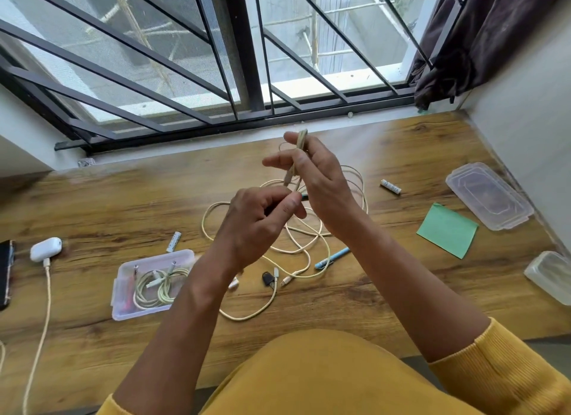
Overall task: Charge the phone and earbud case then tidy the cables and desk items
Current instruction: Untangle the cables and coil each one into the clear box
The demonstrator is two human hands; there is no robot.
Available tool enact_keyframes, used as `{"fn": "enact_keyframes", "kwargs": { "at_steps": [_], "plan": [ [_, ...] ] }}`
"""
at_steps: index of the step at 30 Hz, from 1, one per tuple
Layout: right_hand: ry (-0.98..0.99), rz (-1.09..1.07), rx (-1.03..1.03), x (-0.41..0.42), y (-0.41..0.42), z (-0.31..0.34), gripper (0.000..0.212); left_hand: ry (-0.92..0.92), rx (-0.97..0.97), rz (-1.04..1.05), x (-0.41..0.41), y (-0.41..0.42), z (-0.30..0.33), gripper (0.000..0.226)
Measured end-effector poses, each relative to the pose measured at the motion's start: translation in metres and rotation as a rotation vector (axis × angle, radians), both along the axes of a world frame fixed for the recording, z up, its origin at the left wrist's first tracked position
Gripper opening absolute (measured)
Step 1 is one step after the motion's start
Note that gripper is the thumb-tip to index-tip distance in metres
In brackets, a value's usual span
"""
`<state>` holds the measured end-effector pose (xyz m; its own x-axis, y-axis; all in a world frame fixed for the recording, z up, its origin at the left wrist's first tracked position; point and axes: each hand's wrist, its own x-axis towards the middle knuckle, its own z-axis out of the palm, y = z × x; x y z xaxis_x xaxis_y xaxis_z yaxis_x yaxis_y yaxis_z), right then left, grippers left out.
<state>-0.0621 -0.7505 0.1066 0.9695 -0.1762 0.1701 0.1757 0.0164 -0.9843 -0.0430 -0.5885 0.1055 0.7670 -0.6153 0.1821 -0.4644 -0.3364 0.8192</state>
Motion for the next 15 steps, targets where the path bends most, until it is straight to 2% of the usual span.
{"fn": "enact_keyframes", "kwargs": {
  "at_steps": [5, 9, 15],
  "plan": [
    [0.077, 0.077, -0.218, -0.004, -0.001, -0.017, 0.031, -0.037, 0.06, -0.049, 0.017, 0.012, 0.012, 0.028],
    [0.127, 0.287, -0.13, -0.015, -0.001, -0.015, 0.024, -0.118, 0.044, 0.027, 0.033, 0.023, 0.022, 0.033],
    [0.175, 0.513, -0.009, -0.024, -0.002, -0.008, 0.046, -0.091, -0.058, 0.072, 0.047, 0.033, 0.024, 0.039]
  ]
}}
